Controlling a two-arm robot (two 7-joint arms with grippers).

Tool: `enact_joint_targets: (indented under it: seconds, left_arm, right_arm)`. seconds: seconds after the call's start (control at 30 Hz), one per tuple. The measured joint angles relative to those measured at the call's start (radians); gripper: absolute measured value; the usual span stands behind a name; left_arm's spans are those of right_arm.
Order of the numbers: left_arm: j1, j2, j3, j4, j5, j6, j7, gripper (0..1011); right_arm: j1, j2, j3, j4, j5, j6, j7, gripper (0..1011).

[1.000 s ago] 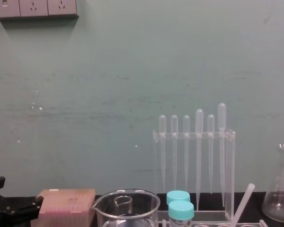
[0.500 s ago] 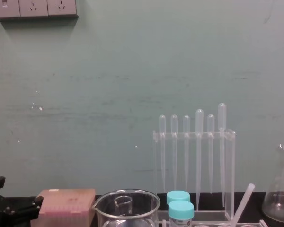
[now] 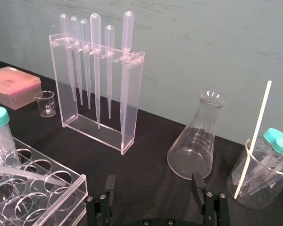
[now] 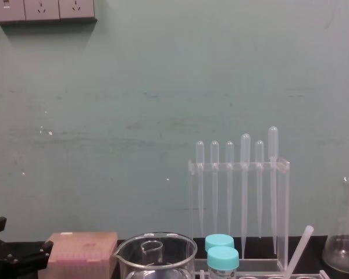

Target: Pick up the stirring rod with one hand, then place it down.

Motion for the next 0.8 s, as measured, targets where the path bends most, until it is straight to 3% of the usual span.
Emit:
enact_joint_targets:
  seconds: [0.8]
  left_arm:
    - [0.000,0.000,0.000,0.000,0.000,0.000,0.000,1000]
  right_arm:
    - [-0.001,0.007,0.002,-0.009,0.006,0.001,0.008,1003]
